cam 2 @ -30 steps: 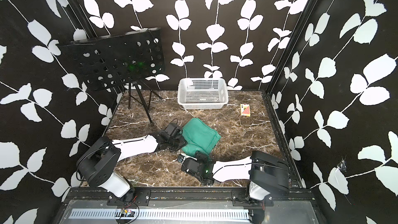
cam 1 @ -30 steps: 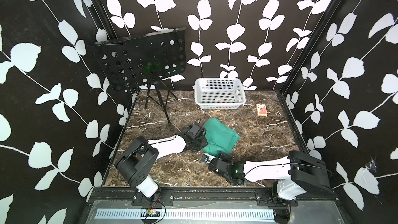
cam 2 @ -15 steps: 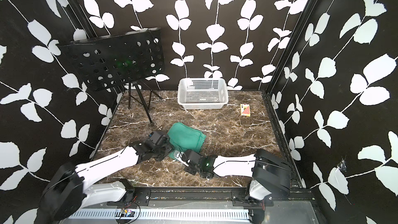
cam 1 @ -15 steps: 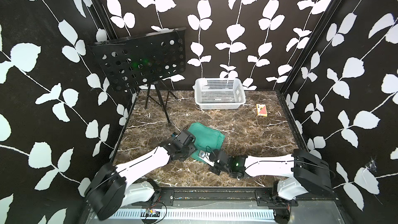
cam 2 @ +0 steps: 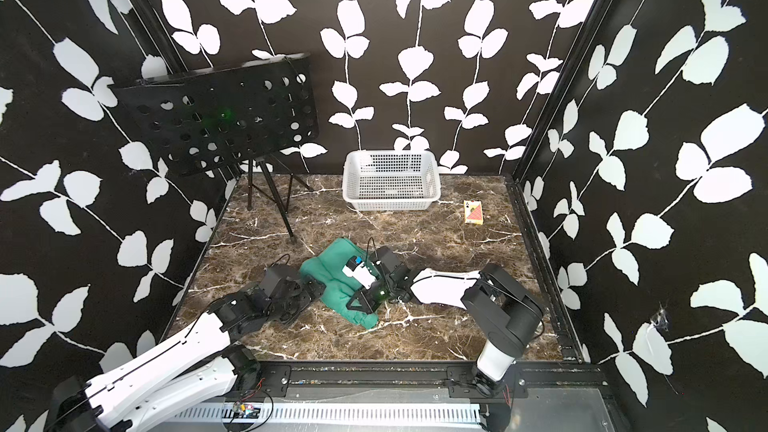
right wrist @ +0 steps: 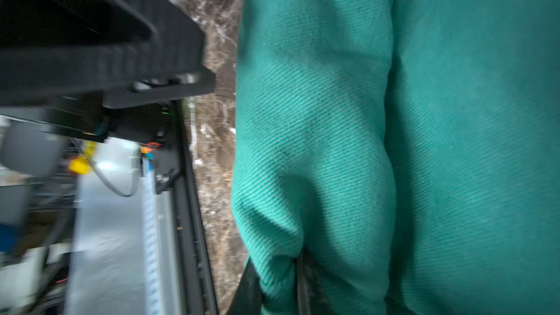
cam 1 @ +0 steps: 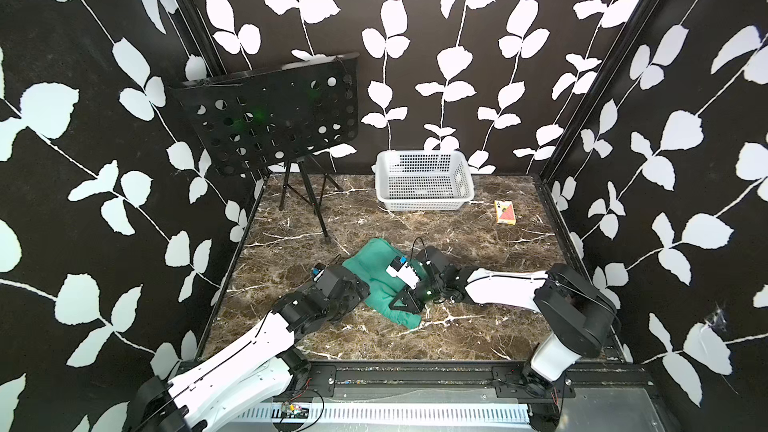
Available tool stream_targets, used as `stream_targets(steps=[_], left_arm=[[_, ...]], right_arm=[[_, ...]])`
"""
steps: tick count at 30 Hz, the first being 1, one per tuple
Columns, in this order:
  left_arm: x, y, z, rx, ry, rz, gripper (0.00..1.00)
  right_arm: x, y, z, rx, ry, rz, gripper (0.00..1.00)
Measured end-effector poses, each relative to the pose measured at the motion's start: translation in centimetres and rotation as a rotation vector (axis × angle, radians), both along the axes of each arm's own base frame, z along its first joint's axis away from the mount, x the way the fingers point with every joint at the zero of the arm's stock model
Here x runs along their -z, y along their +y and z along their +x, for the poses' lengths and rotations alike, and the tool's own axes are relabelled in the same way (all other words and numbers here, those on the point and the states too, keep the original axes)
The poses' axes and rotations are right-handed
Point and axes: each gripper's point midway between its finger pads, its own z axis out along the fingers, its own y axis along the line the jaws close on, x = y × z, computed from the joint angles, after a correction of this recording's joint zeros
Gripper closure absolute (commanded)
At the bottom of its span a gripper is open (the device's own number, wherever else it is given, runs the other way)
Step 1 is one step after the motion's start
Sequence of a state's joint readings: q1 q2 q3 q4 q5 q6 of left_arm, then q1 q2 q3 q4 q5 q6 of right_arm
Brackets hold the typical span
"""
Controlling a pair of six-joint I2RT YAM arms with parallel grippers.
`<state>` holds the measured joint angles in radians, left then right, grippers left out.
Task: Roll up the long pants
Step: Roll the long pant at the center of the board.
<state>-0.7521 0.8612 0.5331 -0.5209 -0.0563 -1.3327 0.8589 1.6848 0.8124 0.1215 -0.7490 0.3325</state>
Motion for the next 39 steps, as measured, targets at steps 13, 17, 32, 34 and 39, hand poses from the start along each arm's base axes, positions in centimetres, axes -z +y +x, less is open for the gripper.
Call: stream_targets(steps=[13,17,32,34,39], left_arm=[[3.2,-2.8,3.6,0.022,0.027,0.040,0.32],[4.2,-3.7,4.4,0.042,0.051,0.051,0.39],[5.3,-5.2,5.7,0.061,0.069,0.039,0.51],[5.3,-5.3,5.7,0.062,0.070,0.039,0.51],[5.3,-5.3,5.7,0.061,0.071,0.037,0.52]], right_arm=[[0.1,-2.1,1.7,0.118,0.290,0.065,1.00],[0.2,-2.6,2.1,0.160,0.273,0.030,0.61],[-5.5,-3.5,-0.3,0.050,-0.836,-0.240,0.19],[-4.7,-2.6,-0.6,-0.013,-0.979,-0.292,0.18],[-0.3,-2.1,0.7,-0.101,-1.149,-0.480,0.20]])
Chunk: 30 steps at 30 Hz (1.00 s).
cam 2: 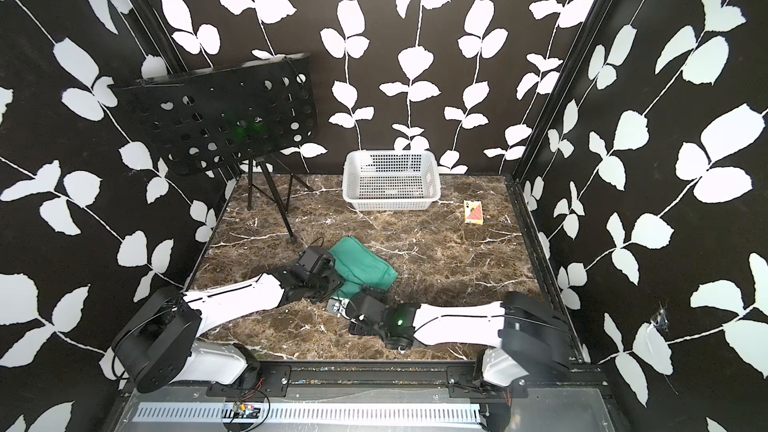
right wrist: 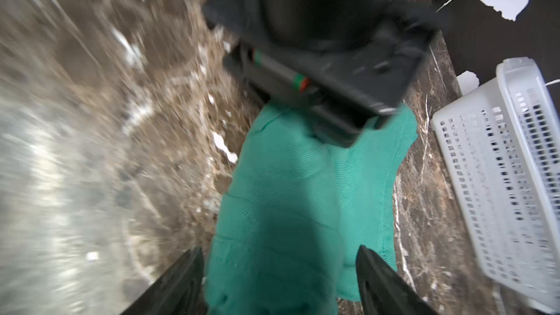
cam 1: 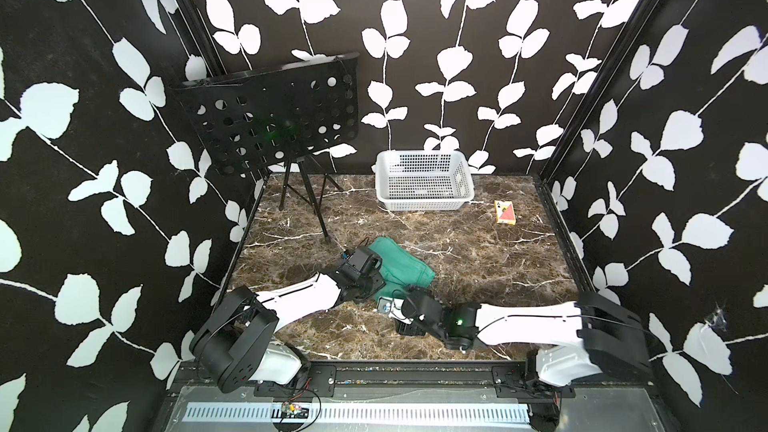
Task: Roll up the long pants
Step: Roll the long pant at the center of the board.
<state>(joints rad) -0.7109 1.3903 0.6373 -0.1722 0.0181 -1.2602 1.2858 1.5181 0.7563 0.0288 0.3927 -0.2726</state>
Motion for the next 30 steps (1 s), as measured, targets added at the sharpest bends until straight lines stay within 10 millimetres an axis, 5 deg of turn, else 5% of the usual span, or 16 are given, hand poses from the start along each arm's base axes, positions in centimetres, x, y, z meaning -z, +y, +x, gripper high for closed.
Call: stream_targets(steps=[3,6,10,13,20,30], left_arm=[[0.0,0.0,0.0,-0.007,0.002,-0.005,0.51],[-0.1,-0.1,0.1,-0.022,0.003,-0.015,0.48],[-0.6,0.4,-0.1,-0.053,0.004,-0.024,0.19],[-1.7,1.6,-0.7,-0.092,-0.010,-0.022,0.03],[-5.2,2.4,-1.1,-0.123,-0.097,-0.072,0.01],[-2.7,-0.4,-0.5,-0.024,-0.074,-0.093,0.01]], right_arm=[[2.4,0.2,1.1,0.030,-0.047,-0.055,0.29],[3.7,0.4,1.5,0.057,-0.066,-0.068,0.58],[3.0,0.4,1.6,0.092,-0.034,-0.016,0.99],[2.4,-0.1,1.6,0.117,0.097,0.078,1.00],[1.7,-1.2,1.7,0.186,0.589,0.372,1.00],[0.8,-2.0,0.5,0.211,1.015,0.614,1.00]])
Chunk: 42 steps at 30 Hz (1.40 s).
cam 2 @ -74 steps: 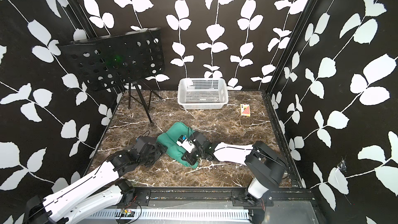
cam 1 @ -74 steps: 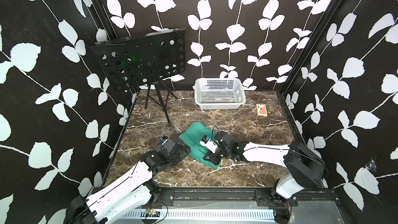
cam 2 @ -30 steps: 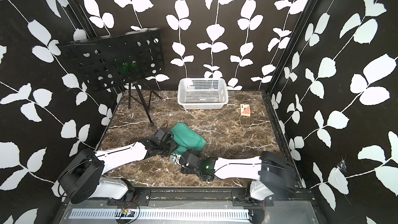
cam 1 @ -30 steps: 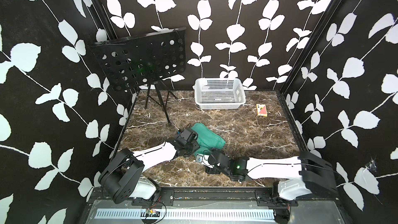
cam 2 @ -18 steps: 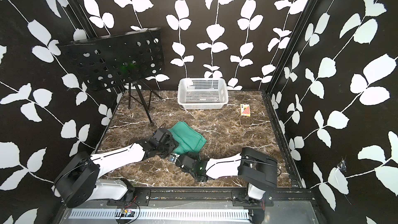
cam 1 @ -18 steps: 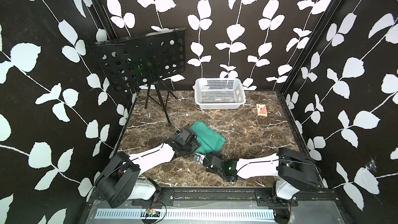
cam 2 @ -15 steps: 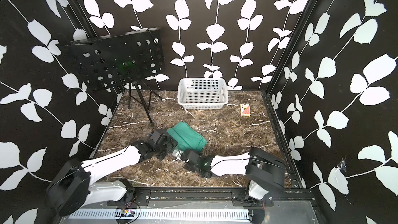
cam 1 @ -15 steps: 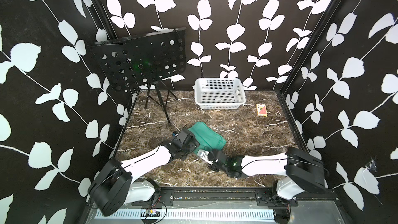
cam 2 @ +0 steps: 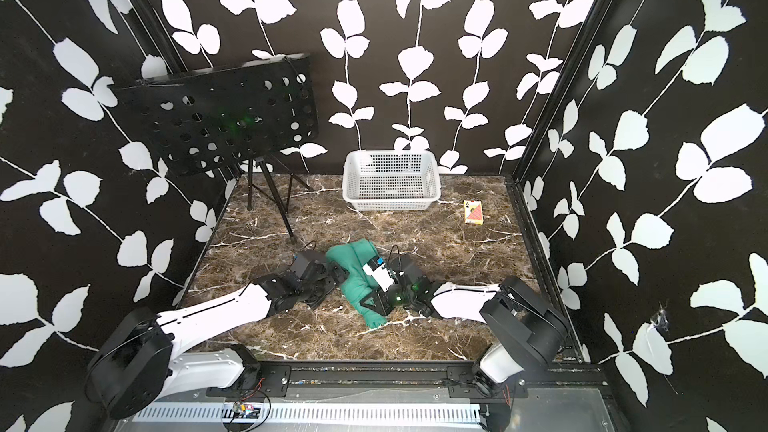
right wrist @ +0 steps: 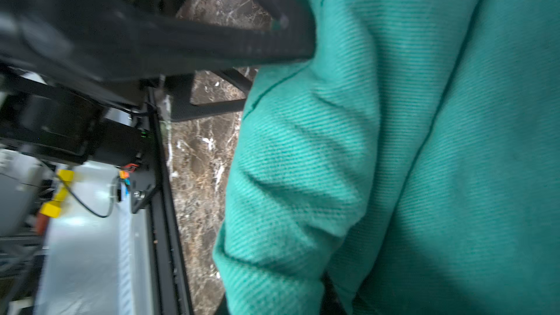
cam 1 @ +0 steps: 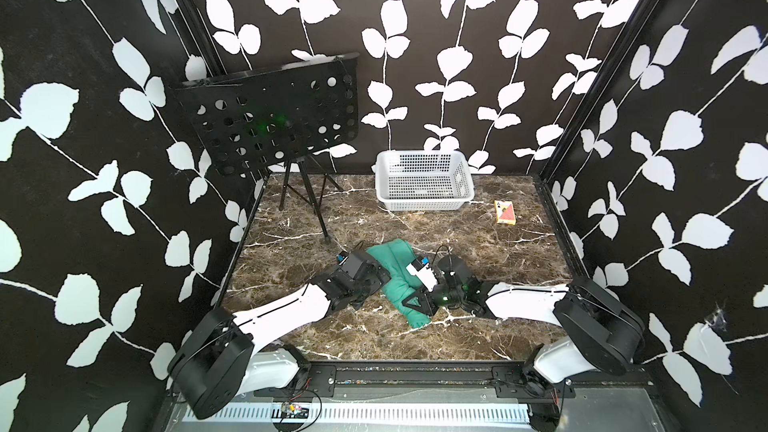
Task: Roll up the long pants
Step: Roll the long pant at the center of the board.
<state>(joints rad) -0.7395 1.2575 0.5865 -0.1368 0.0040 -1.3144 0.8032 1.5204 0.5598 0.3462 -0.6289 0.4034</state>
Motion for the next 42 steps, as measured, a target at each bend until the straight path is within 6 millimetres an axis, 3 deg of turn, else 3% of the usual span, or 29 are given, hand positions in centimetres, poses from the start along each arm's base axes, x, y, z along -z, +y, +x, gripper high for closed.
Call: stream_targets(steps=[9,10,13,15,19,22,26,30,32,38,42], left_arm=[[0.1,-1.3,1.2,0.041,-0.052,-0.011,0.05],[0.3,-1.5,1.4,0.048,-0.051,-0.006,0.08],[0.6,-2.8,2.0,0.094,-0.036,0.005,0.22],[0.4,-4.0,2.6,0.136,-0.034,0.002,0.32],[0.4,-5.3,3.1,0.198,-0.039,0.019,0.41],[0.7,-5.3,3.2,0.223,-0.030,0.051,0.47],[1.0,-5.2,3.3,0.241,-0.029,0.081,0.53],[1.0,-5.2,3.2,0.249,-0.034,0.105,0.63],[1.1,-5.1,3.1,0.249,-0.035,0.114,0.71],[0.9,-4.3,2.6,0.215,-0.031,0.117,0.99],[0.8,-2.0,1.2,0.137,-0.010,0.136,1.00]], right_arm=[[-0.2,0.3,-0.2,-0.005,0.107,0.054,1.00],[-0.2,0.2,-0.2,0.000,0.111,0.054,0.96],[-0.2,-0.2,0.0,0.044,0.116,0.038,0.59],[-0.4,-1.1,0.1,0.097,0.115,0.005,0.45],[-1.8,-3.7,0.0,0.219,0.086,-0.073,0.28],[-3.6,-6.1,0.6,0.336,0.022,-0.112,0.26],[-3.5,-9.6,1.7,0.511,-0.018,-0.214,0.35],[-0.4,-11.3,2.2,0.587,0.025,-0.371,0.44],[1.0,-11.0,2.5,0.584,0.056,-0.425,0.51],[3.6,-8.3,4.4,0.536,0.097,-0.486,0.87],[4.3,-5.4,5.8,0.466,0.110,-0.471,0.97]])
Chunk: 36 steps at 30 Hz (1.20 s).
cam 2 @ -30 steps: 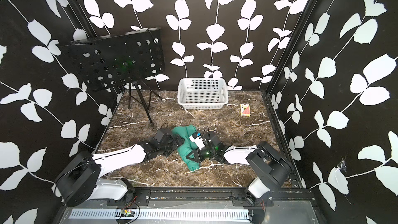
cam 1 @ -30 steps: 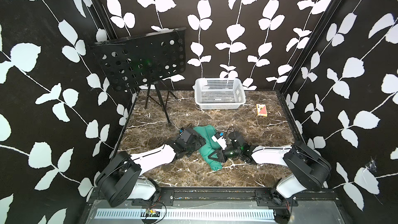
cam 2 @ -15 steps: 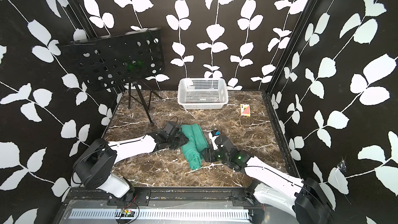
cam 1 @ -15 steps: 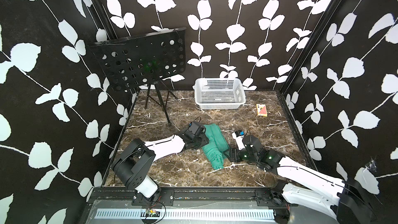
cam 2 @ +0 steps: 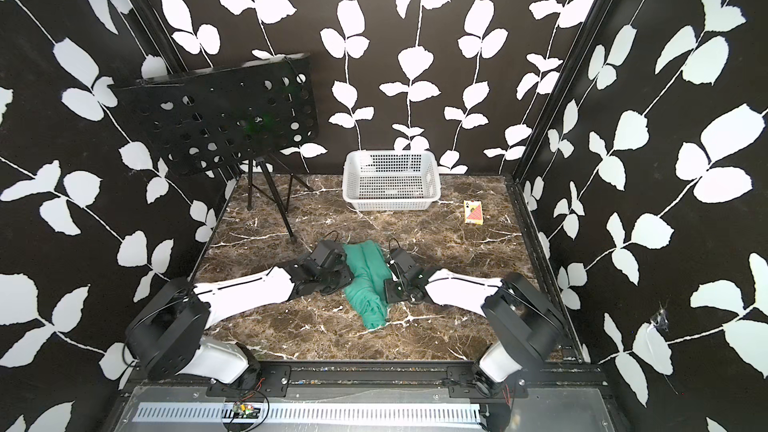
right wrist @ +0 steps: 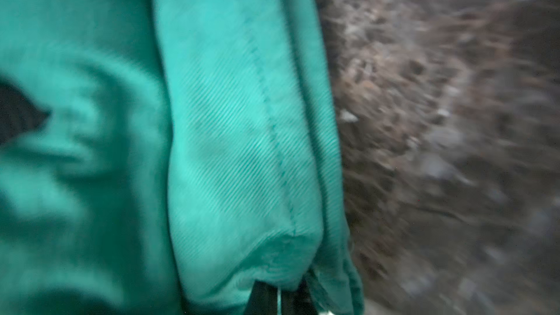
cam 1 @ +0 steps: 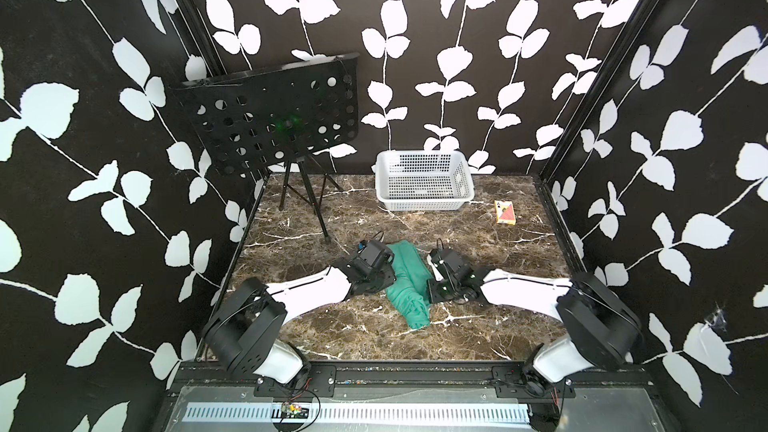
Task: Roll up the long pants
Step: Roll the long pant at the center of the board.
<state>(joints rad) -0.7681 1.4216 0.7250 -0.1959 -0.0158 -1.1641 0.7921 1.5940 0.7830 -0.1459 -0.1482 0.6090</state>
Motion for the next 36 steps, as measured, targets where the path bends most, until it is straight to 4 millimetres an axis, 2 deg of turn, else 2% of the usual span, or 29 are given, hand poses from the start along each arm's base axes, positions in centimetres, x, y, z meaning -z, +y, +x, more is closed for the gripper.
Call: stream_targets(steps=[3,4,6,8,10,13,15,17,19,21,23,26,30,34,36], left_arm=[[-0.1,2.7,-1.2,-0.107,0.020,0.030,1.00],[-0.1,3.7,-1.5,-0.144,0.027,0.043,1.00],[-0.2,5.4,-2.3,-0.219,0.043,0.070,1.00],[-0.3,6.5,-2.8,-0.269,0.057,0.093,1.00],[-0.3,7.5,-3.3,-0.304,0.080,0.129,1.00],[-0.6,8.1,-3.7,-0.339,0.114,0.170,1.00],[-0.7,8.1,-3.6,-0.355,0.136,0.194,1.00],[-0.7,8.0,-3.5,-0.362,0.151,0.210,1.00],[-0.7,7.9,-3.5,-0.367,0.158,0.216,1.00],[-0.6,7.9,-3.5,-0.376,0.161,0.211,1.00],[-0.6,7.9,-3.5,-0.383,0.163,0.208,1.00],[-0.6,7.9,-3.5,-0.390,0.165,0.204,1.00],[-0.6,7.9,-3.5,-0.396,0.168,0.198,1.00],[-0.5,7.8,-3.6,-0.402,0.174,0.189,1.00],[-0.4,7.7,-3.6,-0.404,0.178,0.184,1.00]], right_arm=[[-0.2,3.0,1.4,-0.061,0.011,0.044,0.89],[-0.2,3.9,1.8,-0.082,0.012,0.059,0.81],[-0.6,5.5,2.8,-0.122,-0.002,0.076,0.56],[-1.3,5.9,3.4,-0.158,-0.043,0.070,0.43],[-2.7,5.6,4.0,-0.187,-0.113,0.052,0.36],[-7.1,4.5,4.5,-0.252,-0.295,0.032,0.32],[-11.1,3.9,3.8,-0.316,-0.472,0.038,0.28],[-13.9,4.0,1.7,-0.416,-0.638,0.043,0.23],[-14.8,4.9,-1.4,-0.554,-0.769,0.041,0.21],[-14.0,6.1,-4.8,-0.705,-0.833,0.026,0.21],[-12.5,7.0,-7.4,-0.826,-0.856,-0.003,0.20],[-10.9,8.1,-9.2,-0.929,-0.901,-0.058,0.18],[-9.3,9.5,-9.4,-0.984,-0.973,-0.137,0.17],[-6.9,10.0,-8.4,-1.001,-0.993,-0.239,0.18],[-5.8,10.3,-7.6,-0.987,-1.005,-0.284,0.26]])
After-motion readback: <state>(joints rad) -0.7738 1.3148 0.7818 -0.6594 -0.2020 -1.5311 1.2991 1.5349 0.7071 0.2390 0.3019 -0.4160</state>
